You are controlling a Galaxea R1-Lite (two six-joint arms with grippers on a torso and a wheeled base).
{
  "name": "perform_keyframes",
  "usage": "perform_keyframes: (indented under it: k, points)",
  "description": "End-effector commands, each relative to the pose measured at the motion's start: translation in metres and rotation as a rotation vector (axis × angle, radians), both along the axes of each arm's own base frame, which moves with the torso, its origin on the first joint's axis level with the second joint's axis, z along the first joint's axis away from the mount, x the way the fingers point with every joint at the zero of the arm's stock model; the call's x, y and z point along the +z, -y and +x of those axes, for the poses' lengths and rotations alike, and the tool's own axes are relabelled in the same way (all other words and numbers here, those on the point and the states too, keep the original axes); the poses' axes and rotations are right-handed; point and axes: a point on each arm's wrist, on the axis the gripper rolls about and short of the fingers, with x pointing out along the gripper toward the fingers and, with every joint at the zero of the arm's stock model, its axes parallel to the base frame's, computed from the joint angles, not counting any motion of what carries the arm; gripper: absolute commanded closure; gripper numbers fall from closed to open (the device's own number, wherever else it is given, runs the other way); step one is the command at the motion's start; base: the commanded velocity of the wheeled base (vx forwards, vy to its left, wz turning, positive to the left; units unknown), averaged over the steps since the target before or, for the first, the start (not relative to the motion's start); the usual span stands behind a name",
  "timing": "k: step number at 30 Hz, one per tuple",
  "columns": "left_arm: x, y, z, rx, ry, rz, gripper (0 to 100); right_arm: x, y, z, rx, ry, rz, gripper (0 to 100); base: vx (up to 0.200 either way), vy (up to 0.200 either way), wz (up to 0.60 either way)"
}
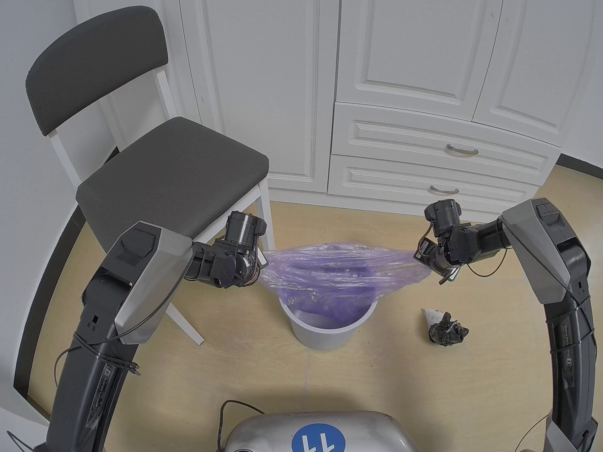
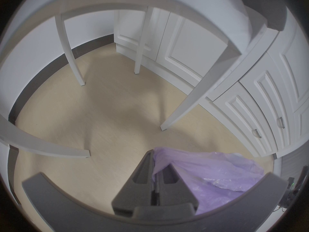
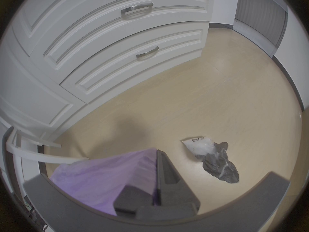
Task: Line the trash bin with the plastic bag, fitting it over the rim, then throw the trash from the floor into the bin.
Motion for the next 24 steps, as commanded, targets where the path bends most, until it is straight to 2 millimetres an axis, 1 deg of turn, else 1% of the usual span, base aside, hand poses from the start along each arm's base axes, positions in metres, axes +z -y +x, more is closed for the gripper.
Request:
perform_keyframes:
  k: [1,3,4,7,13,18,20,24]
  points:
    - [0.023,0.011,-0.013,-0.029,0.020,-0.008,100,0.027,-0.008,-0.011,0.032,0.002,0.008,100,0.000,0.000,0.00]
    - [0.032,0.016,-0.019,-0.044,0.029,-0.013,100,0.031,-0.011,-0.015,0.045,-0.004,0.012,100,0.000,0.000,0.00]
    - [0.032,0.016,-0.019,-0.044,0.029,-0.013,100,0.031,-0.011,-0.016,0.047,-0.005,0.012,100,0.000,0.000,0.00]
    - [0.044,0.027,-0.030,-0.071,0.036,-0.017,100,0.034,-0.016,-0.022,0.077,-0.013,0.003,100,0.000,0.000,0.00]
    - [0.044,0.038,-0.039,-0.099,0.043,-0.018,100,0.038,-0.020,-0.025,0.089,-0.010,0.004,100,0.000,0.000,0.00]
    - [0.034,0.044,-0.043,-0.114,0.036,-0.014,100,0.035,-0.024,-0.029,0.100,-0.023,0.000,100,0.000,0.000,0.00]
    - [0.018,0.047,-0.042,-0.118,0.022,-0.008,100,0.028,-0.028,-0.029,0.110,-0.038,-0.005,100,0.000,0.000,0.00]
    - [0.001,0.048,-0.040,-0.121,0.015,-0.001,100,0.017,-0.029,-0.027,0.113,-0.056,-0.012,100,0.000,0.000,0.00]
